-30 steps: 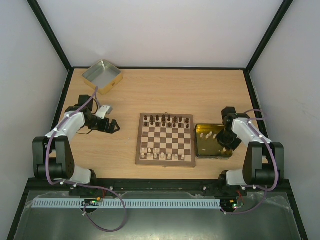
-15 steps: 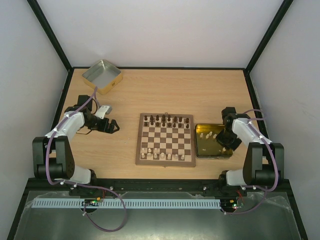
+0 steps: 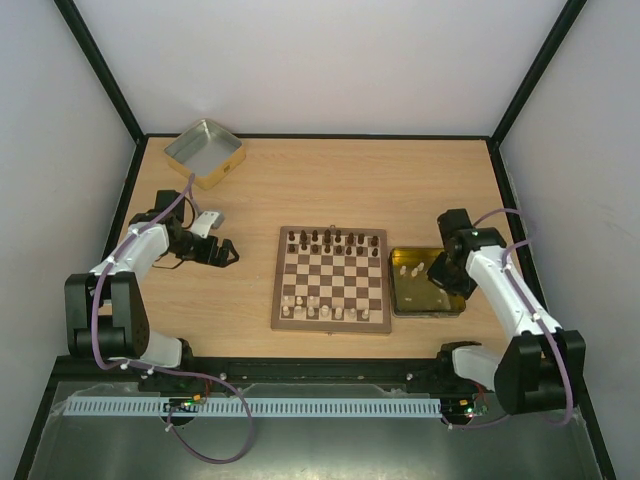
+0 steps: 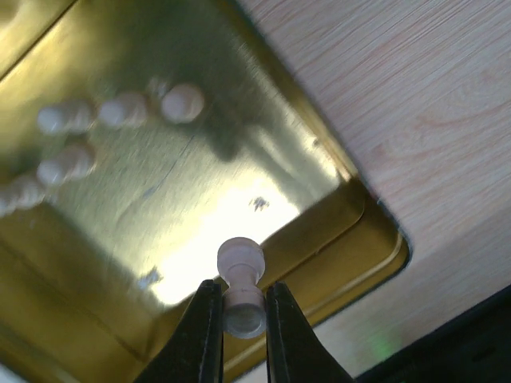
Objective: Set up the chess pieces on the board
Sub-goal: Pick up the chess piece from the storage box, then place the chess piece on the chessboard.
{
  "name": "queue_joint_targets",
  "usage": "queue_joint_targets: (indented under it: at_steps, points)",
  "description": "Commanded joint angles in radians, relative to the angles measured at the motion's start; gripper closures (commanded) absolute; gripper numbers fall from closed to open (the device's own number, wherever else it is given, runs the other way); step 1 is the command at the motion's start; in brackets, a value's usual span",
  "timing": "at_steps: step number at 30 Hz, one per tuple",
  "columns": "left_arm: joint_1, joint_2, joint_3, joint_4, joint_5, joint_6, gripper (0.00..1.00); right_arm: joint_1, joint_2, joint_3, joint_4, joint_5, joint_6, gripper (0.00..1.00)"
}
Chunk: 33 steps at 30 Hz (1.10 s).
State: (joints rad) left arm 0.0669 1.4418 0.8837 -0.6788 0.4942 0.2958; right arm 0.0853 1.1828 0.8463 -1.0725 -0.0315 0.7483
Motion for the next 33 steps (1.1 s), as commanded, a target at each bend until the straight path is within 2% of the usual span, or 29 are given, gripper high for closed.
queue_joint_targets:
  at_steps: [1,8,13,16,23,33]
  points:
    - [0.005,0.005,0.025,-0.025,0.017,0.014,0.01,0.103,-0.059,0.049,-0.128,-0.033,0.056,0.95]
    - [0.005,0.01,0.026,-0.025,0.016,0.013,0.01,0.384,-0.115,0.063,-0.149,-0.114,0.236,0.96]
    - [0.005,0.016,0.027,-0.025,0.015,0.012,0.01,0.59,-0.052,0.078,-0.086,-0.111,0.351,0.96]
    - [0.005,0.012,0.026,-0.024,0.011,0.01,0.01,0.67,0.001,0.075,-0.029,-0.117,0.384,0.96]
    - [0.006,0.007,0.025,-0.021,0.007,0.006,0.01,0.714,0.08,0.033,0.065,-0.139,0.38,0.95]
    - [0.007,0.008,0.024,-0.021,0.007,0.005,0.01,0.715,0.135,0.006,0.085,-0.14,0.347,0.95]
